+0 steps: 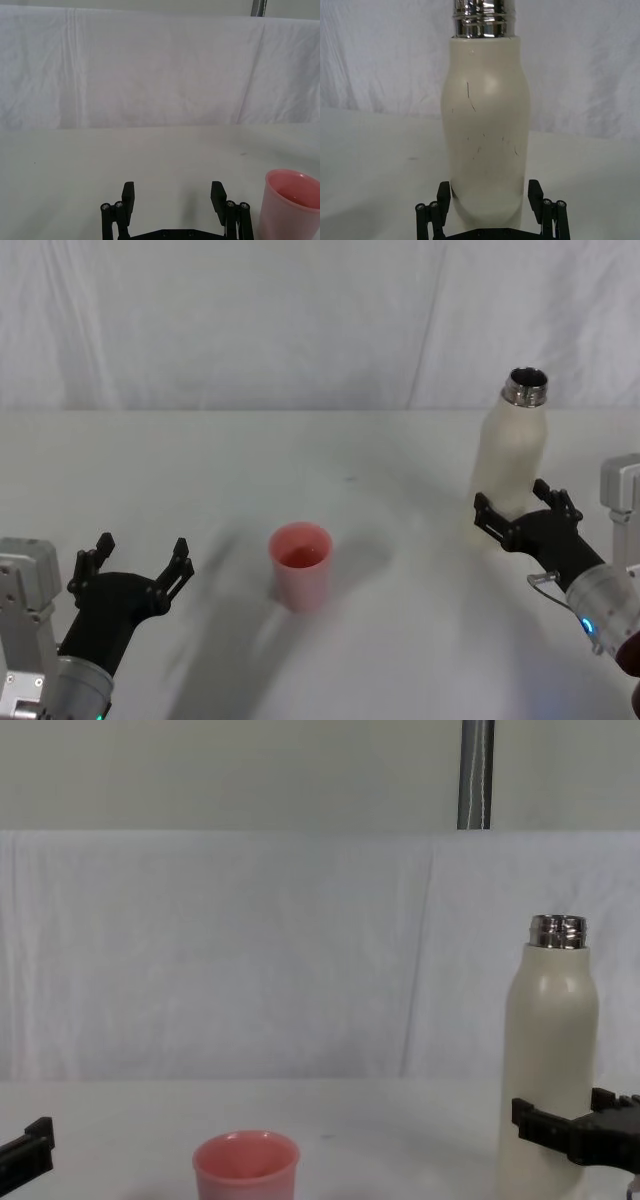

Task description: Grasp the thermos with one hand and pour water into the cup lid.

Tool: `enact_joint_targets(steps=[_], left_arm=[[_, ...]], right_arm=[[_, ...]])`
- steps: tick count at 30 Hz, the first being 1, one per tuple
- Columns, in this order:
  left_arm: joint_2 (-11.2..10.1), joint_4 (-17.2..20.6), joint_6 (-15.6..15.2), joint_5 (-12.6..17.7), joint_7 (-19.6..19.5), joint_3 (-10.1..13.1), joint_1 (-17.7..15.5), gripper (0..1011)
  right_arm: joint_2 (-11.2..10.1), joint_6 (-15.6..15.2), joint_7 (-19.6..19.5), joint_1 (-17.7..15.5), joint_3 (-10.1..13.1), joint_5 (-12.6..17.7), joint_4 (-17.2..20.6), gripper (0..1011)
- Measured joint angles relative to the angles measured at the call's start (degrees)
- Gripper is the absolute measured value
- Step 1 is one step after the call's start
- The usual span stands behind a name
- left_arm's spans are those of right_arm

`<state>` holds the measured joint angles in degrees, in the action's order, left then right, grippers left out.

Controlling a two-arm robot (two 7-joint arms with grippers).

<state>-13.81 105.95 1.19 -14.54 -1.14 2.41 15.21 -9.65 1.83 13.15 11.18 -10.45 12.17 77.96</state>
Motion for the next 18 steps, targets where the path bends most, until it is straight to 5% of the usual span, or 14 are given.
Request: enact_joint_targets(steps=[18], left_arm=[[0.0,0.0,0.0,0.0,0.0,0.0,0.0,1001]], right_arm=[[-2.3,-1.2,0.4,-6.3,0.9,1.4,6.5,1000]])
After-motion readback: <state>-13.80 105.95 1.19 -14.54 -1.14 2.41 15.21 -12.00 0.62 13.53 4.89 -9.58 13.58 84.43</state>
